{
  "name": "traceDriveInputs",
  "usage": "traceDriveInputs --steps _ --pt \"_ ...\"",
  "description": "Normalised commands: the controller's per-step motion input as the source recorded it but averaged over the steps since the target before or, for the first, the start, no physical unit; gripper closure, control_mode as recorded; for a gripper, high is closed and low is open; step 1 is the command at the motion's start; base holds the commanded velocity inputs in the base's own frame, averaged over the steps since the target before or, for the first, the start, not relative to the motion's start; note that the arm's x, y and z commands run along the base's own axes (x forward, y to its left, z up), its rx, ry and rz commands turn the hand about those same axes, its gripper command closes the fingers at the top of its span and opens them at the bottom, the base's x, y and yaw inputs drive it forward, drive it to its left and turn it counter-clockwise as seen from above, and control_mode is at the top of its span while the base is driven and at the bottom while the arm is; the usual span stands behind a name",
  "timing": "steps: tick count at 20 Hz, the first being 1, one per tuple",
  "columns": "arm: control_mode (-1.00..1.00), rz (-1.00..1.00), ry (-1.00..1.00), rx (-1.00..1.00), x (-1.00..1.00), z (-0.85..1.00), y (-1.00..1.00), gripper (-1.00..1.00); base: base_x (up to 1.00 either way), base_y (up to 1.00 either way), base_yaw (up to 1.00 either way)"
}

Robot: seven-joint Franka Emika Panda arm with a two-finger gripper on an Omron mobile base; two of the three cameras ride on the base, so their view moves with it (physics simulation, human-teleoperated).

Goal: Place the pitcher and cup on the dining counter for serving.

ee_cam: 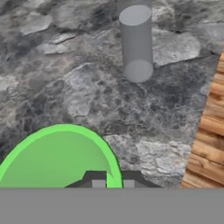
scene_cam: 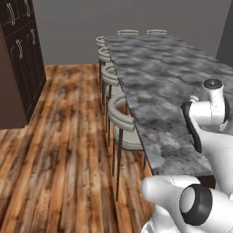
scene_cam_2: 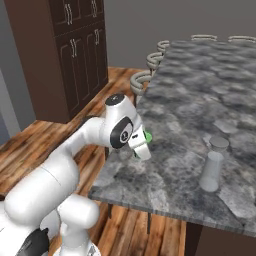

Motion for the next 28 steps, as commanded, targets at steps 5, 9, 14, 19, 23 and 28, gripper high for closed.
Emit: traceDriveInputs --steps 5,9,14,19,23,28 --pt "-1.0 -0.09 0.11 0.0 0.65 -0.51 -0.37 1.0 0.0 0.0 0.0" --pt "-1.0 -0.02 0.09 0.0 0.11 -0.5 -0.89 1.0 0.0 0.0 0.0" --pt "-1.0 -0.04 0.02 0.0 0.06 -0.39 -0.48 1.0 0.0 0.0 0.0" --pt "-1.0 -0.02 0.0 0.0 0.14 -0.56 -0.09 1.0 0.0 0.0 0.0" --pt "-1.0 -0.03 -0.05 0.0 0.18 -0.5 0.0 1.0 0.0 0.0 0.0" --pt "-1.0 -0.06 -0.03 0.01 0.0 -0.05 0.04 -1.0 0.0 0.0 0.0"
